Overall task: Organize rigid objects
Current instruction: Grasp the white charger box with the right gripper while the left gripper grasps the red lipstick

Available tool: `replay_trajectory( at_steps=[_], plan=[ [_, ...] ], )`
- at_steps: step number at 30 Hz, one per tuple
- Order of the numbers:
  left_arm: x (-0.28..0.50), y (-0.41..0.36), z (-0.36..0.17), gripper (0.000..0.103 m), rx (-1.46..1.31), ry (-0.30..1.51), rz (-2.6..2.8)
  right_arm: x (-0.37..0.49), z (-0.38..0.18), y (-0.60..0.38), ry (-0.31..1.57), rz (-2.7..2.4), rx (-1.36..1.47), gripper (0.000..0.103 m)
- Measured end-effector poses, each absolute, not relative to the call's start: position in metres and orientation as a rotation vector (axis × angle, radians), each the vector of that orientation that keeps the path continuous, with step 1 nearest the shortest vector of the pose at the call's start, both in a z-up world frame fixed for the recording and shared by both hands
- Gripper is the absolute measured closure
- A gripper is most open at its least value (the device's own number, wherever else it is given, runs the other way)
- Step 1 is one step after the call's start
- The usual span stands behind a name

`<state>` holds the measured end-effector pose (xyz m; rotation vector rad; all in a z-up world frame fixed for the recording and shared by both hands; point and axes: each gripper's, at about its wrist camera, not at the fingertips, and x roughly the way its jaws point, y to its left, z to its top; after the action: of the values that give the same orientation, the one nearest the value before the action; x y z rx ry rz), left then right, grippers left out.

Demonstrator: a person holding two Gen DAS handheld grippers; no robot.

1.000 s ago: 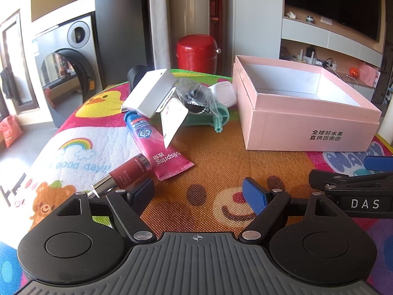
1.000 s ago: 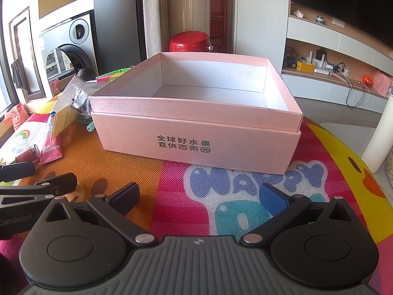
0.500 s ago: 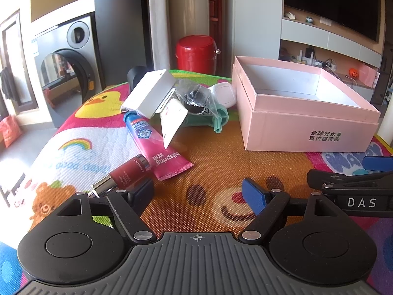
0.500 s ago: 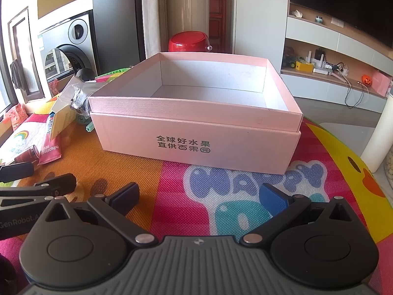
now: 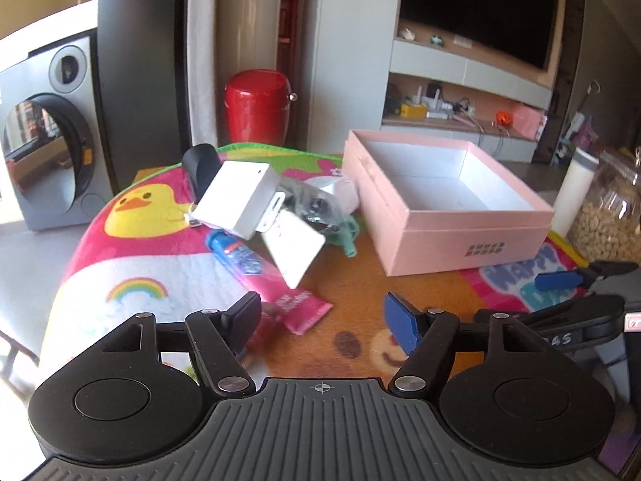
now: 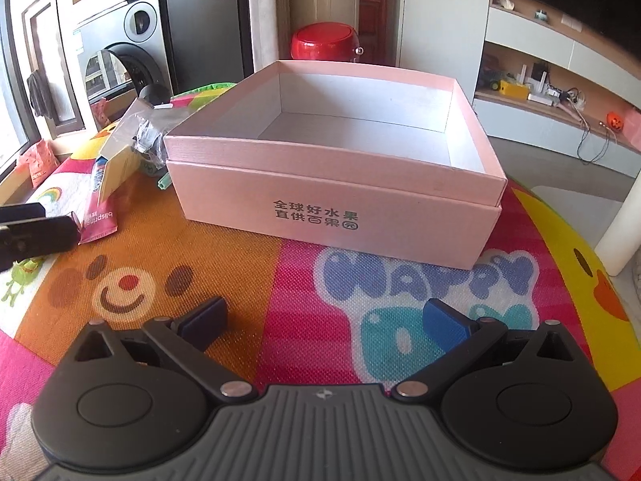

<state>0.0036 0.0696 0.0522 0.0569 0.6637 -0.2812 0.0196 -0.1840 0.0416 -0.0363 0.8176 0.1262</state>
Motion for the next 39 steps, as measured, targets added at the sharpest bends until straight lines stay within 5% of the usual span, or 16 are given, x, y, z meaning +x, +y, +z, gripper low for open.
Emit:
replay_trajectory(
  at_steps=[7, 11, 13, 21, 29, 32, 39],
  plan=[
    [0.031, 0.088, 0.023, 0.055, 0.208, 0.82, -0.325, 0.023, 0.042, -0.18, 0.822, 0.154, -0.058, 0.0],
    [0.035, 0.1, 0.021, 0.079, 0.136, 0.779, -0.342, 0.019, 0.043, -0.178, 0.81, 0.147, -0.055, 0.004],
    [0.03, 0.103, 0.021, 0.079, 0.114, 0.767, -0.369, 0.014, 0.05, -0.172, 0.764, 0.138, -0.084, 0.014],
    [0.007, 0.119, 0.018, 0.079, 0.103, 0.743, -0.408, 0.046, 0.127, -0.08, 0.554, 0.374, -0.292, 0.015],
    [0.0, 0.132, 0.013, 0.079, 0.009, 0.726, -0.418, 0.147, 0.086, 0.048, 0.673, 0.513, -0.496, 0.017],
    [0.0, 0.133, 0.012, 0.079, 0.008, 0.714, -0.421, 0.163, 0.069, 0.059, 0.743, 0.455, -0.524, 0.034],
    [-0.008, 0.122, 0.011, 0.079, 0.068, 0.681, -0.43, 0.1, 0.129, -0.004, 0.738, 0.498, -0.319, 0.035]
  ],
)
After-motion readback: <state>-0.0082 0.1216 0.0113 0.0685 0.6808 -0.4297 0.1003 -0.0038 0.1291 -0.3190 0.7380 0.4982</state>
